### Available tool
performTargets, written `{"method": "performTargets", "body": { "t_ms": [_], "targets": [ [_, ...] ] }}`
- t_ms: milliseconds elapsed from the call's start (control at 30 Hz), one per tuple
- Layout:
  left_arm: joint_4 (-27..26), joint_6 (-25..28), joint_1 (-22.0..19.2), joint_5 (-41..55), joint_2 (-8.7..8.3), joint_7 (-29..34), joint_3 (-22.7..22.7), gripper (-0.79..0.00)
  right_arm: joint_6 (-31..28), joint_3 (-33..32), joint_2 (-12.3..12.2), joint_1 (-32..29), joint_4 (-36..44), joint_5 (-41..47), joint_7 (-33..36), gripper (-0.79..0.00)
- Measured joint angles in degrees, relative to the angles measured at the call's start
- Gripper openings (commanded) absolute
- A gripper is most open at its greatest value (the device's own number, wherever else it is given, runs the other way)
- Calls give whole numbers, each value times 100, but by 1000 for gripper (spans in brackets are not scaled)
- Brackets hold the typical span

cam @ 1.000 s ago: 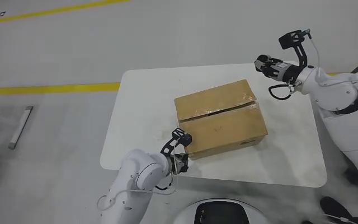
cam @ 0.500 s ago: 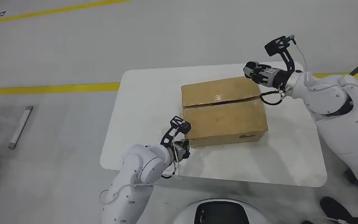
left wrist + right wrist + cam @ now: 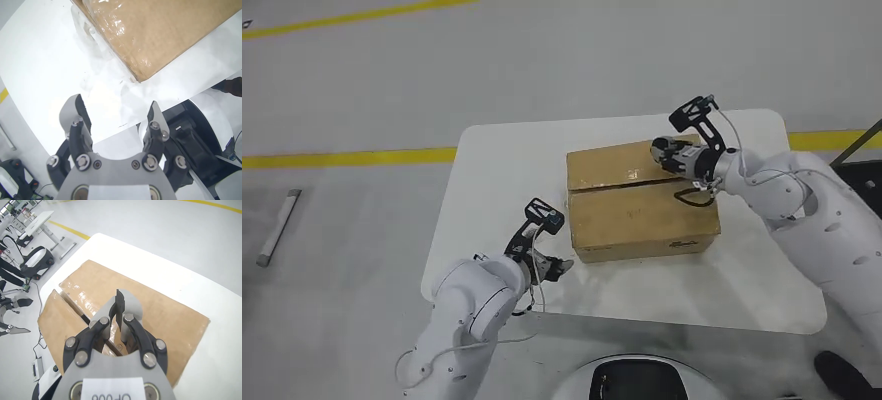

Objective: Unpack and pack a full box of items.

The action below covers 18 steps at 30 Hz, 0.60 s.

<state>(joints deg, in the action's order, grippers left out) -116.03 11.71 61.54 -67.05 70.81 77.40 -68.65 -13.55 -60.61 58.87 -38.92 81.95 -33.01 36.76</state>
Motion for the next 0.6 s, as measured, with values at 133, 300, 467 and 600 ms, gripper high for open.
{"method": "performTargets", "body": {
  "t_ms": [133, 300, 467, 600],
  "targets": [
    [11, -19, 15, 16, 2, -28, -11, 0, 39, 146, 40, 37, -66, -299, -66, -785],
    [537, -268, 73, -417, 9, -928, 37, 0, 110, 302, 83, 13, -79, -681, -219, -785],
    [1131, -814, -84, -1377, 53, -1701, 314, 0, 147, 298, 105, -70, -56, -708, -246, -785],
    [1400, -887, -161, -1616, 75, -1818, 391, 0, 181, 199, 104, -121, -48, -640, -196, -785]
  ]
}}
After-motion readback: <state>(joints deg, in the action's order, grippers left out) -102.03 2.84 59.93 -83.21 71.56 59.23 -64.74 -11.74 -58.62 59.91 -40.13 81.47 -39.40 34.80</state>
